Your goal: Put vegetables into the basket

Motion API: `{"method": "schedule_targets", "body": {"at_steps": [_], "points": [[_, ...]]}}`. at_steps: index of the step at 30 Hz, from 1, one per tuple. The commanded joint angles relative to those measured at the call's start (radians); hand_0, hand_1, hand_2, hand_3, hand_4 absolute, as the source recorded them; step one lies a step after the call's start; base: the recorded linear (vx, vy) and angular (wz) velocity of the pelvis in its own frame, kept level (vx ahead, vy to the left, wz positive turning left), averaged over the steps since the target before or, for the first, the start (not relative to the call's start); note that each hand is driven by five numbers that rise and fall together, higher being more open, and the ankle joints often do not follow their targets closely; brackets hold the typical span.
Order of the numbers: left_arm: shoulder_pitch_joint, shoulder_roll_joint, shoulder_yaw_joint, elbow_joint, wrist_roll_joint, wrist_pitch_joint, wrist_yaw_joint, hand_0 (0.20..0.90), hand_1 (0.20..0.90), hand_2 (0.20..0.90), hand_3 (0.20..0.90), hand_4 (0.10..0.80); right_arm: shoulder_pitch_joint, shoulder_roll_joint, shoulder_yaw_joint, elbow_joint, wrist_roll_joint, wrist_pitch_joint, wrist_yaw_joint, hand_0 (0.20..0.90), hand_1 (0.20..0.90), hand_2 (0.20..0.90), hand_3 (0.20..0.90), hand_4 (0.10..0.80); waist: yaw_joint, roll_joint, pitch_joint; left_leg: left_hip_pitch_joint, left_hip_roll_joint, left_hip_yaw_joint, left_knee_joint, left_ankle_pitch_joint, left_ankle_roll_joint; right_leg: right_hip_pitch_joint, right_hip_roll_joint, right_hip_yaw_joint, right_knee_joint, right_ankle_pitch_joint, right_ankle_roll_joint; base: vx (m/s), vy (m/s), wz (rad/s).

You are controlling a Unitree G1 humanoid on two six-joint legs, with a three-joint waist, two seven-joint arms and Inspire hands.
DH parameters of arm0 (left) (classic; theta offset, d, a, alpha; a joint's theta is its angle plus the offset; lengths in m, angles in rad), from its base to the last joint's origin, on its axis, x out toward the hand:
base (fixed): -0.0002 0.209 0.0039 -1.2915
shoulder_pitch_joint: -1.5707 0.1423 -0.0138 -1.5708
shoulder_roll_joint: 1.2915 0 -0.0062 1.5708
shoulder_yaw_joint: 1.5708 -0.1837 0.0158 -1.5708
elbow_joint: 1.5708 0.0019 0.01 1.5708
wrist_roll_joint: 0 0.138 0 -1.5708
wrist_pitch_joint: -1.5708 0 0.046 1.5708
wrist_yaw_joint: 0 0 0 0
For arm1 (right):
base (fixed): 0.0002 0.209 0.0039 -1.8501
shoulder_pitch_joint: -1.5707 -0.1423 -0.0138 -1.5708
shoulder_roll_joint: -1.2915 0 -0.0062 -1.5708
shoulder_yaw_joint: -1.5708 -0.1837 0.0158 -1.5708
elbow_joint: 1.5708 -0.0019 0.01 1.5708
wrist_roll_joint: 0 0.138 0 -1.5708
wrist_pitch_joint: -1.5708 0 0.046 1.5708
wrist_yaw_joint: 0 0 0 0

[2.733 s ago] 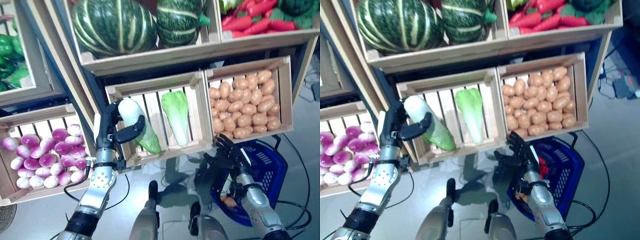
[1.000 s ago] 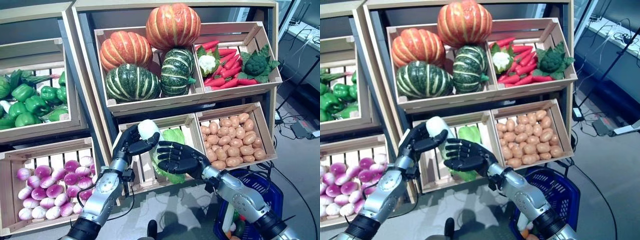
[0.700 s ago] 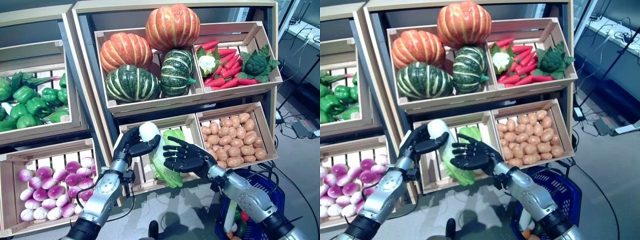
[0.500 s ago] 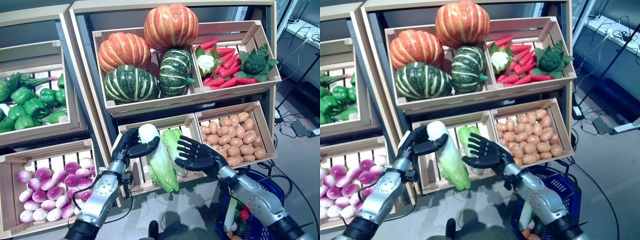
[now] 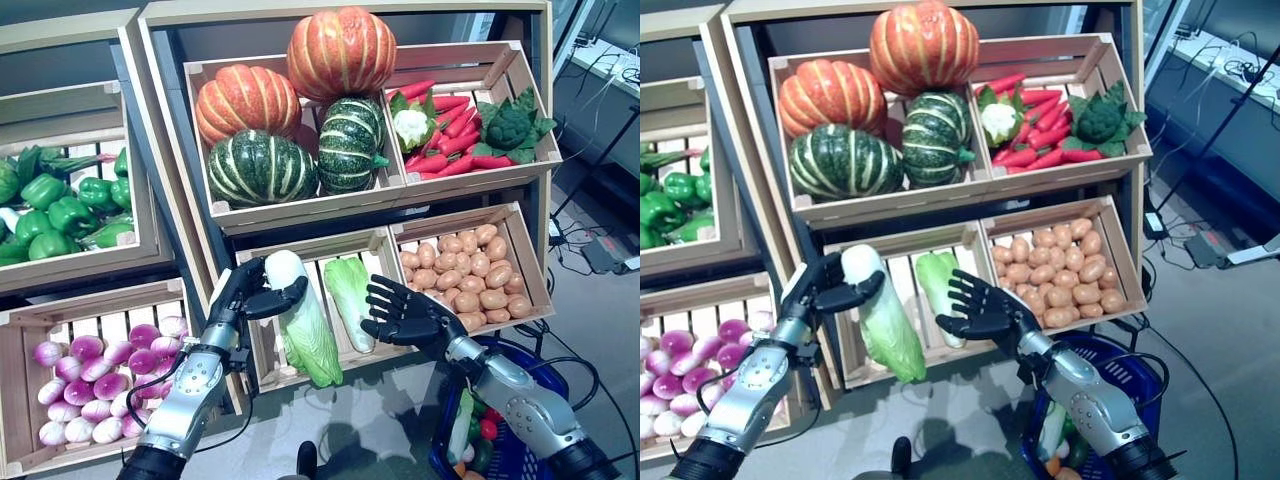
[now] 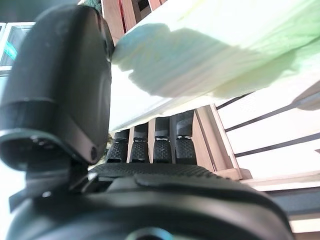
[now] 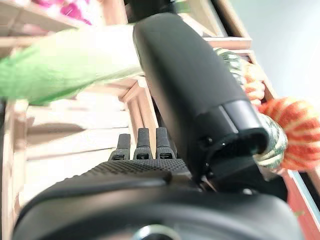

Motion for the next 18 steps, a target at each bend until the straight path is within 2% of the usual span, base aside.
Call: {"method": "schedule_targets", "body": {"at_steps": [1, 18], "points": [[-0.105, 0.035, 0.045, -0.069, -0.024, -0.115, 0.007, 0.300, 0.300, 0.300, 0.300, 0.400, -0.065, 0.025, 0.012, -0.025, -0.019, -0.079, 0.008, 0.900, 0.900, 0.900, 0.900, 0.800, 0.010, -0.028, -0.068, 0.104, 0.037, 0.022, 0.002, -0.163, -0.047, -0.066, -0.073, 0.014, -0.023, 0.123, 0.019, 0.000, 0.000, 0.00], [-0.158, -0.031, -0.023, -0.072, -0.126, -0.109, 0.024, 0.300, 0.300, 0.300, 0.300, 0.400, -0.164, 0.115, 0.130, 0.077, 0.077, -0.012, -0.058, 0.900, 0.900, 0.900, 0.900, 0.800, 0.024, -0.035, -0.079, 0.107, 0.032, 0.015, 0.002, -0.164, -0.044, -0.061, -0.078, 0.013, -0.020, 0.121, 0.015, 0.000, 0.000, 0.00]]}}
